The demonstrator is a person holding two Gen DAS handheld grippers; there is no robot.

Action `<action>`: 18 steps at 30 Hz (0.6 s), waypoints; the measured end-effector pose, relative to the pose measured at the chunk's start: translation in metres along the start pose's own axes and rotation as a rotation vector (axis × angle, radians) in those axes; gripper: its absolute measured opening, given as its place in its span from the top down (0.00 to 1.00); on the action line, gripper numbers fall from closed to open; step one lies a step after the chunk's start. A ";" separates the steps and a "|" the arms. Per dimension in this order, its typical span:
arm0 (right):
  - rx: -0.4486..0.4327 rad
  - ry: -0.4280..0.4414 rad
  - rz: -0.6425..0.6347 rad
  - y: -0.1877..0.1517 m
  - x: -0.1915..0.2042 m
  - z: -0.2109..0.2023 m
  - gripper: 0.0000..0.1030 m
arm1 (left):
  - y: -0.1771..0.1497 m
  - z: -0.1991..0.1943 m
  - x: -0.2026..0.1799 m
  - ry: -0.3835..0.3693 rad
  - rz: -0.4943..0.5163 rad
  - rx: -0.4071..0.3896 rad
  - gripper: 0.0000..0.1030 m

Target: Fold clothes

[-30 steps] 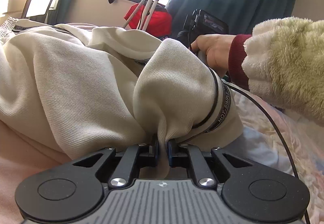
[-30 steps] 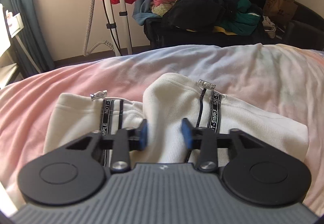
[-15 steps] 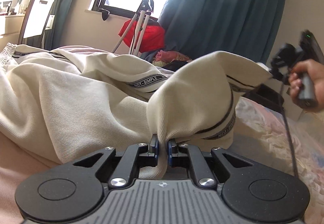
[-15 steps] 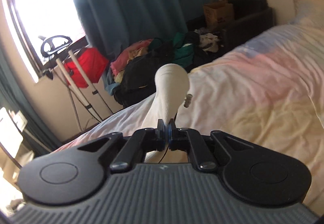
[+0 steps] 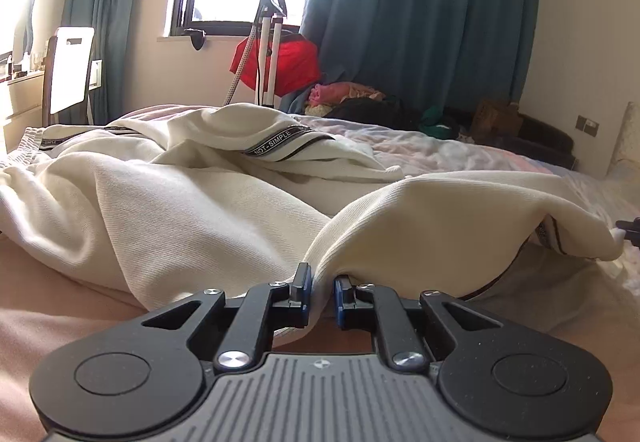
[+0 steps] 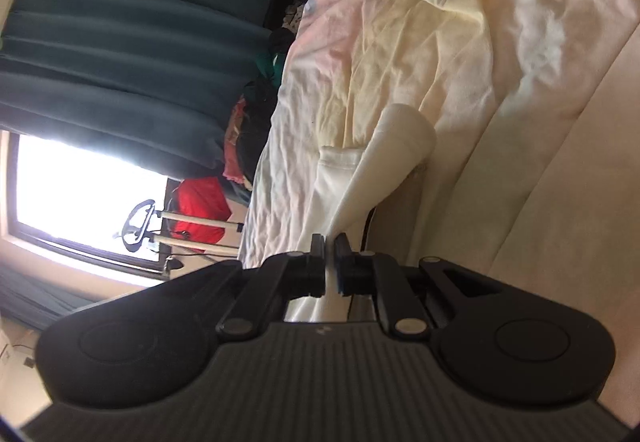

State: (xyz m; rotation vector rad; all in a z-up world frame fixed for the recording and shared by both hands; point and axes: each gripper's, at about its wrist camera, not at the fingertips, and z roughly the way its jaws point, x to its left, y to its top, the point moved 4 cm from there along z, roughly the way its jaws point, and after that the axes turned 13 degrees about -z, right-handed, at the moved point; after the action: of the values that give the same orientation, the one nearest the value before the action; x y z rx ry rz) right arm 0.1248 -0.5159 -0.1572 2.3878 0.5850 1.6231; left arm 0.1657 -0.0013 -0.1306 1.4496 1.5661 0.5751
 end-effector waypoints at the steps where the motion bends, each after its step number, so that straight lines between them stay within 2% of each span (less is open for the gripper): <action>1: 0.018 0.008 0.012 -0.001 -0.003 0.001 0.92 | -0.001 0.000 0.000 0.005 -0.002 0.005 0.88; 10: 0.135 -0.093 0.169 -0.005 -0.051 0.023 0.88 | -0.013 0.009 -0.003 0.064 0.028 0.033 0.87; 11: 0.136 -0.103 0.181 -0.006 -0.054 0.023 0.82 | -0.014 0.011 -0.003 0.072 0.033 0.038 0.87; 12: 0.133 -0.112 0.188 -0.006 -0.056 0.024 0.63 | -0.016 0.013 -0.003 0.080 0.039 0.042 0.87; 14: 0.116 -0.087 0.205 -0.007 -0.057 0.024 0.41 | -0.018 0.016 -0.003 0.090 0.046 0.051 0.87; 15: 0.107 -0.083 0.197 -0.007 -0.055 0.025 0.37 | -0.018 0.018 -0.003 0.091 0.046 0.053 0.87; 18: 0.077 -0.093 0.139 -0.002 -0.048 0.027 0.38 | -0.017 0.018 -0.001 0.087 0.029 0.055 0.87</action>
State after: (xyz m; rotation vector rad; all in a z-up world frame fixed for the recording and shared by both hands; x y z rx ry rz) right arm 0.1335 -0.5328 -0.2090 2.5966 0.4836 1.5587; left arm 0.1719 -0.0100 -0.1529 1.5086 1.6427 0.6235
